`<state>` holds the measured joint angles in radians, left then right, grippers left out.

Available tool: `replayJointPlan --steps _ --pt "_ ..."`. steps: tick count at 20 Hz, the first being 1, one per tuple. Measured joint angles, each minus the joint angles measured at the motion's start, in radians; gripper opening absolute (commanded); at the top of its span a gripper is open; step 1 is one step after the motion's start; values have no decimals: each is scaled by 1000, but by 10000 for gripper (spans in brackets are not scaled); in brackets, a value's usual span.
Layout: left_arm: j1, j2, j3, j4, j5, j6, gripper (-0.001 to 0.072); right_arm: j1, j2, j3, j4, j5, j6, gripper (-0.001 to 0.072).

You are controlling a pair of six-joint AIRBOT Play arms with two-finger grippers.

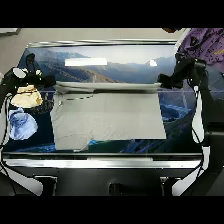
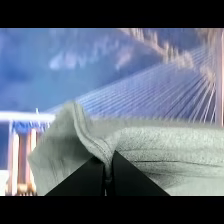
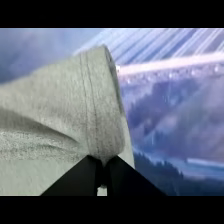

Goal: Fold the clothes and pants, and hang the long-sleeved shirts on hangers.

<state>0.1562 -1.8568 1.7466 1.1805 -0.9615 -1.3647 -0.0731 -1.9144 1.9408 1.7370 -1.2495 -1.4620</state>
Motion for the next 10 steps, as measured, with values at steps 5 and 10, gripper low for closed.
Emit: replayJointPlan --steps 5,10 --pt "8 -6 5 48 -262 -27 14 0 -12 0 -14 -184 -22 36" --pt "0 -16 2 89 -450 -72 16 -1 -42 -9 -21 -298 -37 36"
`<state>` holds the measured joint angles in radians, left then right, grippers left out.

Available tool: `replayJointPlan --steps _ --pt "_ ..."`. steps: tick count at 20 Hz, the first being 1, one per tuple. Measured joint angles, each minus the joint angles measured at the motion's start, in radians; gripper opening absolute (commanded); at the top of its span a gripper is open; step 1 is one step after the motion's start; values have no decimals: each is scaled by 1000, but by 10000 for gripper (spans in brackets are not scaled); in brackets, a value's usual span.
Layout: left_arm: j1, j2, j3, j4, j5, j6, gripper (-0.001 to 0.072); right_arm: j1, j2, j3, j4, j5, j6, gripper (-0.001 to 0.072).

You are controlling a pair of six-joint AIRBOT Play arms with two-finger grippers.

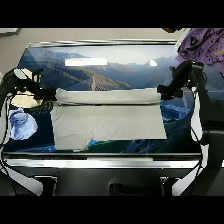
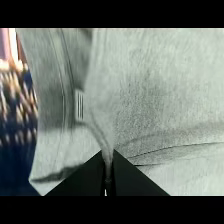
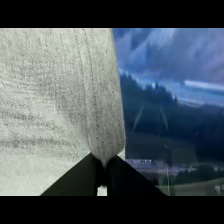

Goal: Fold the clothes and pants, and hang the long-sleeved shirts on hangers.

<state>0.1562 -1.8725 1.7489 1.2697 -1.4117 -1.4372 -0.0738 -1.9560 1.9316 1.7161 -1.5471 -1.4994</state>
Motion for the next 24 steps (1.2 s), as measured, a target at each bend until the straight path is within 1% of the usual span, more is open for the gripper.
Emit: replayJointPlan --steps 2,3,4,5,6,7,8,9,11,13,16,18,19,22,24 --pt "-10 -7 -1 14 -35 -13 16 0 -15 -1 0 -19 -1 37" --pt "-14 -10 -1 16 -49 -15 17 0 -24 -1 1 -27 -3 57" --pt "-21 -14 -1 17 -57 -21 22 0 -33 -2 4 -38 -3 114" --pt "-26 -20 -1 22 -65 -22 71 0 -43 -2 13 -50 -4 117" --pt "-29 -24 -1 22 -70 -26 288 0 -52 -2 22 -60 -4 127" --pt "-31 -28 -1 24 -72 -36 510 0 -57 -2 29 -74 -4 239" --pt "-31 -30 1 25 -72 -50 545 -1 -60 -2 33 -86 -4 405" --pt "-25 -27 5 25 -72 -67 545 -5 -58 -2 39 -101 -4 503" --pt "3 -2 11 35 -73 -101 544 -26 -37 -2 47 -124 -4 502" --pt "47 52 4 56 -76 -127 544 -69 6 -5 65 -134 -11 478" --pt "134 190 -118 84 -71 -142 543 -180 100 -78 125 -117 -41 478" --pt "198 321 -304 76 -34 -131 543 -266 184 -204 183 -83 -74 478" --pt "231 401 -427 50 1 -110 544 -303 229 -279 211 -61 -90 478" --pt "311 621 -799 -69 85 -18 544 -383 361 -515 264 3 -136 478" --pt "340 728 -995 -133 124 32 543 -403 426 -629 289 45 -157 478"
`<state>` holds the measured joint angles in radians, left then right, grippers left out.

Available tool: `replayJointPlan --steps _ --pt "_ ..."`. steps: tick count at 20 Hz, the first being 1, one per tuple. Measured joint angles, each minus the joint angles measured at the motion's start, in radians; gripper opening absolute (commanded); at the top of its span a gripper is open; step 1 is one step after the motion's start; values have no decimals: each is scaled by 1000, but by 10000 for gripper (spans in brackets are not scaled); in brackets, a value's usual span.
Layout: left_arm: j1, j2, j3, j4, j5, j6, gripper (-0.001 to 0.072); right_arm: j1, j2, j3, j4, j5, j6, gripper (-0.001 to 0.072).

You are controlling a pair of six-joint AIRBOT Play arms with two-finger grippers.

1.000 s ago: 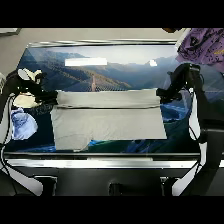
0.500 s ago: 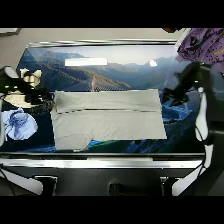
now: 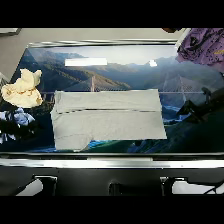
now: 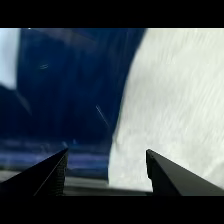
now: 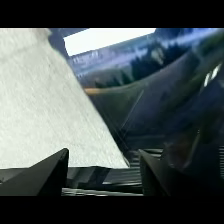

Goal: Fold the clothes and pants, and hang the long-sleeved shirts on hangers.

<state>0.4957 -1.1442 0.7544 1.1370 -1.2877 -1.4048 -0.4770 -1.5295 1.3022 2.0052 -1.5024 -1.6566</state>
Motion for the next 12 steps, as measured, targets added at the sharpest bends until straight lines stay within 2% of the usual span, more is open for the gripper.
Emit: replayJointPlan --steps 5,10,12 --pt "26 126 -283 -75 50 80 543 -19 74 -122 20 51 -27 478" --pt "31 145 -354 -167 94 146 541 -23 89 -145 32 63 -31 477" --pt "32 138 -362 -196 110 160 516 -23 90 -147 35 63 -34 477"
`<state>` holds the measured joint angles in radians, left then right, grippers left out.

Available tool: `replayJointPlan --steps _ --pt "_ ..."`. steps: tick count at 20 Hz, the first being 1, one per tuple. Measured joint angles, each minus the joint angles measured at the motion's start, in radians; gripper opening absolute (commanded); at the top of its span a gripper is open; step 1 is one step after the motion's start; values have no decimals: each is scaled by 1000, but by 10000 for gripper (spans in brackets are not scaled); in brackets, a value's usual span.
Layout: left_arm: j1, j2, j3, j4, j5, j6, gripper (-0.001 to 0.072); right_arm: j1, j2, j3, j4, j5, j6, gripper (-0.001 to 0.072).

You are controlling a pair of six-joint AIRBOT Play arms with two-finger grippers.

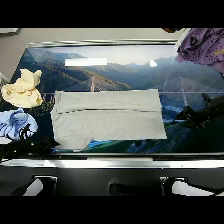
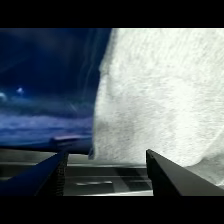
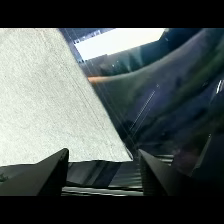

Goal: Fold the clothes and pants, and hang the long-sleeved shirts on hangers.

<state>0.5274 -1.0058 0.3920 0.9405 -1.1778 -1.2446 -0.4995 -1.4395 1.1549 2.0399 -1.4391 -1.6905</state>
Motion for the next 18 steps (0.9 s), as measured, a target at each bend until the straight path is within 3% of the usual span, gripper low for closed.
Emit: replayJointPlan --steps 1,5,6,18 --pt "0 -6 -3 -14 4 8 512 0 1 -1 0 0 0 477" --pt "0 -48 -11 -66 29 40 54 0 1 -4 -1 2 0 477" --pt "0 -55 -12 -77 22 48 20 0 1 -9 -4 5 -5 478" --pt "0 -71 -13 -130 -9 66 19 96 2 -268 -4 120 -90 474"
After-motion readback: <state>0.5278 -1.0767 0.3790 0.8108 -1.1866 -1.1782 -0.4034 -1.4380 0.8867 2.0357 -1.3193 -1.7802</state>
